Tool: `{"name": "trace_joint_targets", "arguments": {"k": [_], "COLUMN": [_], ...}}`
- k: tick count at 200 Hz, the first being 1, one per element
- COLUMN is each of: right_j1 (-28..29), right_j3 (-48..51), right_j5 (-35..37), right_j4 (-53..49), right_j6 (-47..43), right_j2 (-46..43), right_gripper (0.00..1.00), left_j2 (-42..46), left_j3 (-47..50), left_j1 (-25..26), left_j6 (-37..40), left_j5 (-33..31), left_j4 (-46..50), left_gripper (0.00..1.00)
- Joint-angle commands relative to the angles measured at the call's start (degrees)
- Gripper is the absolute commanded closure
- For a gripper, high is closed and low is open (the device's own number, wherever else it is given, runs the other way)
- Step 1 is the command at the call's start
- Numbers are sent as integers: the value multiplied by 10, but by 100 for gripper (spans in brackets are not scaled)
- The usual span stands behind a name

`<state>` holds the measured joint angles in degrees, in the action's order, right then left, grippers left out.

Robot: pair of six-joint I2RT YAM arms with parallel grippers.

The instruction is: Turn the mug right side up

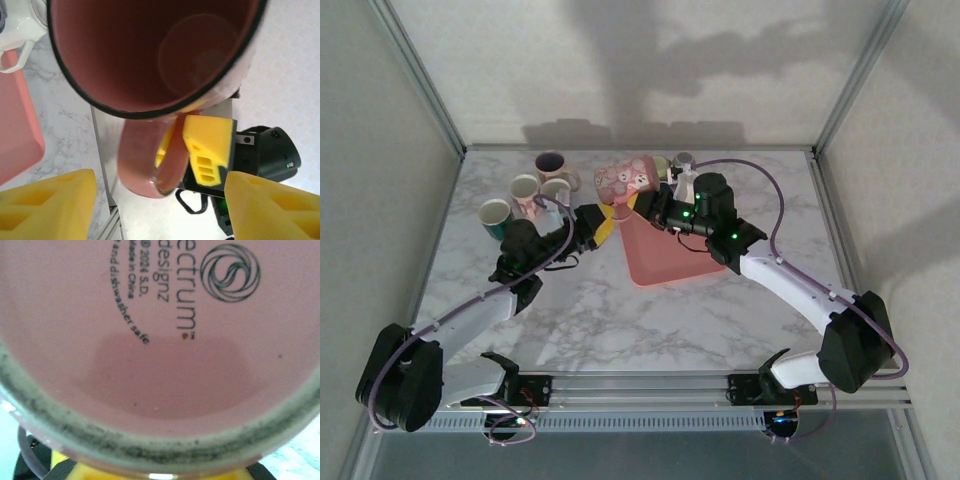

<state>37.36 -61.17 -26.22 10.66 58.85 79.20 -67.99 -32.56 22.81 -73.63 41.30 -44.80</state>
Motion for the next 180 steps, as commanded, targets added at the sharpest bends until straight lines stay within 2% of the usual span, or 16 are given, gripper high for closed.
{"name": "trace_joint_targets", "arguments": {"k": [1, 65, 151, 159, 180], "right_j1": [0, 6, 18, 19, 18], "right_j3": [-2, 3, -4, -4, -8], "right_j5": [-12, -23, -34, -33, -34], "right_j4": [126, 139, 148, 147, 135], "right_j6": [21, 27, 40, 38, 33], "right_j2": [-25, -16, -3, -4, -2], "right_gripper": [100, 100, 100, 100, 100], "left_j2": [-15, -41, -46, -48, -48], "left_j3": [-24, -28, -27, -27, -26], "left_j1": [8, 17, 22, 23, 24], "left_j6": [-24, -75, -88, -87, -82], "left_j5": [5, -14, -18, -18, -17], "left_j4": [-58, -139, -175, -178, -188], "left_gripper": [33, 50, 63, 67, 84]}}
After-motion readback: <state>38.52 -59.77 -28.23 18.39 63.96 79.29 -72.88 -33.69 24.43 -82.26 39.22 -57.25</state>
